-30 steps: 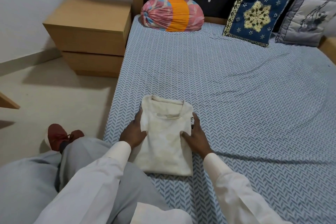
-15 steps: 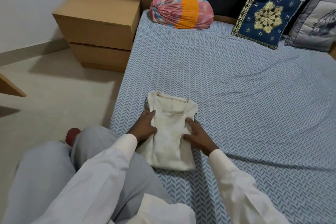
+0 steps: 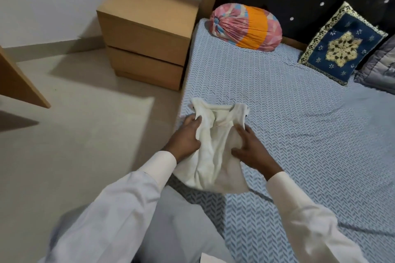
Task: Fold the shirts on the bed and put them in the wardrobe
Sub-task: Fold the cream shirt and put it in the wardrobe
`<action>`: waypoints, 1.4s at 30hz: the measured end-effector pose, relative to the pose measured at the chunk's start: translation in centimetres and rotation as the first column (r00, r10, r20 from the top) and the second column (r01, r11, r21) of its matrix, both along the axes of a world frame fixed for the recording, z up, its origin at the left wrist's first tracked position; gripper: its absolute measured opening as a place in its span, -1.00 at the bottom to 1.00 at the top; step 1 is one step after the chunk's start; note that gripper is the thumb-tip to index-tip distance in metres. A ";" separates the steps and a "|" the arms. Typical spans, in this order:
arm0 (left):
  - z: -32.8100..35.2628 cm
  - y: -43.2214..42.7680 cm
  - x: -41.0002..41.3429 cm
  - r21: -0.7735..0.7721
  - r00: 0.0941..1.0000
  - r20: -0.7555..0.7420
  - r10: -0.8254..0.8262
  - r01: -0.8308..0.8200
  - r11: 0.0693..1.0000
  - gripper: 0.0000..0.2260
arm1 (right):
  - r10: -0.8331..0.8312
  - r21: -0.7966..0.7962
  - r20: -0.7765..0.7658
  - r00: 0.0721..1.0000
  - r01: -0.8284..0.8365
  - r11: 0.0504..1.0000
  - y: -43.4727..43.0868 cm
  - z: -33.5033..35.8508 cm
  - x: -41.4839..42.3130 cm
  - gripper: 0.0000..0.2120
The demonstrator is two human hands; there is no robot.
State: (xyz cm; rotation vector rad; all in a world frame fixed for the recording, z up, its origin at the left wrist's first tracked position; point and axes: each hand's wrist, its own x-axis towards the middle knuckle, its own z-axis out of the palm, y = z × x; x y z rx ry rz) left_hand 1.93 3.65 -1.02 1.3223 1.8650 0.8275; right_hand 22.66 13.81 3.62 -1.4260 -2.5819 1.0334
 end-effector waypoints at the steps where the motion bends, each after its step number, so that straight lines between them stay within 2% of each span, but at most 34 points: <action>1: 0.7 -0.2 -1.3 -0.016 1.000 -0.013 -0.002 0.002 1.000 -0.27 | 0.015 0.012 0.004 1.000 -0.015 1.000 0.1 0.6 -1.5 -0.14; 6: 7.5 -4.9 -8.3 -0.070 0.995 -0.101 0.023 -0.030 0.997 -0.27 | 0.051 0.014 0.018 0.999 -0.051 0.999 -3.2 5.2 -9.5 -0.16; 14: 22.6 -14.2 -16.6 -0.127 0.951 -0.262 0.167 -0.205 0.970 -0.27 | 0.206 -0.054 -0.023 0.978 -0.207 0.977 -9.9 19.1 -19.7 -0.17; 23: 36.9 -23.6 -22.7 -0.192 0.877 -0.145 0.458 -0.479 0.857 -0.26 | 0.483 -0.090 -0.016 0.875 -0.483 0.871 -14.8 33.3 -30.8 -0.16; 28: 41.3 -28.3 -28.5 -0.120 0.783 -0.118 0.610 -0.622 0.774 -0.24 | 0.626 -0.050 -0.067 0.777 -0.629 0.776 -16.8 37.7 -39.8 -0.17; 33: 44.2 -32.6 -36.3 0.019 0.652 -0.094 0.752 -0.754 0.657 -0.25 | 0.771 0.110 -0.093 0.631 -0.763 0.637 -18.7 40.4 -51.8 -0.18; 36: 45.8 -34.9 -41.6 0.113 0.588 -0.136 0.798 -0.791 0.602 -0.26 | 0.821 0.240 -0.132 0.556 -0.785 0.571 -20.2 42.2 -59.1 -0.18; 39: 47.1 -37.2 -46.0 0.194 0.491 -0.173 0.854 -0.833 0.518 -0.27 | 0.857 0.288 -0.134 0.497 -0.808 0.513 -22.6 44.3 -65.8 -0.17; 42: 48.1 -38.6 -49.4 0.292 0.366 -0.319 0.874 -0.840 0.458 -0.29 | 0.893 0.322 -0.140 0.429 -0.833 0.450 -24.2 45.5 -71.6 -0.17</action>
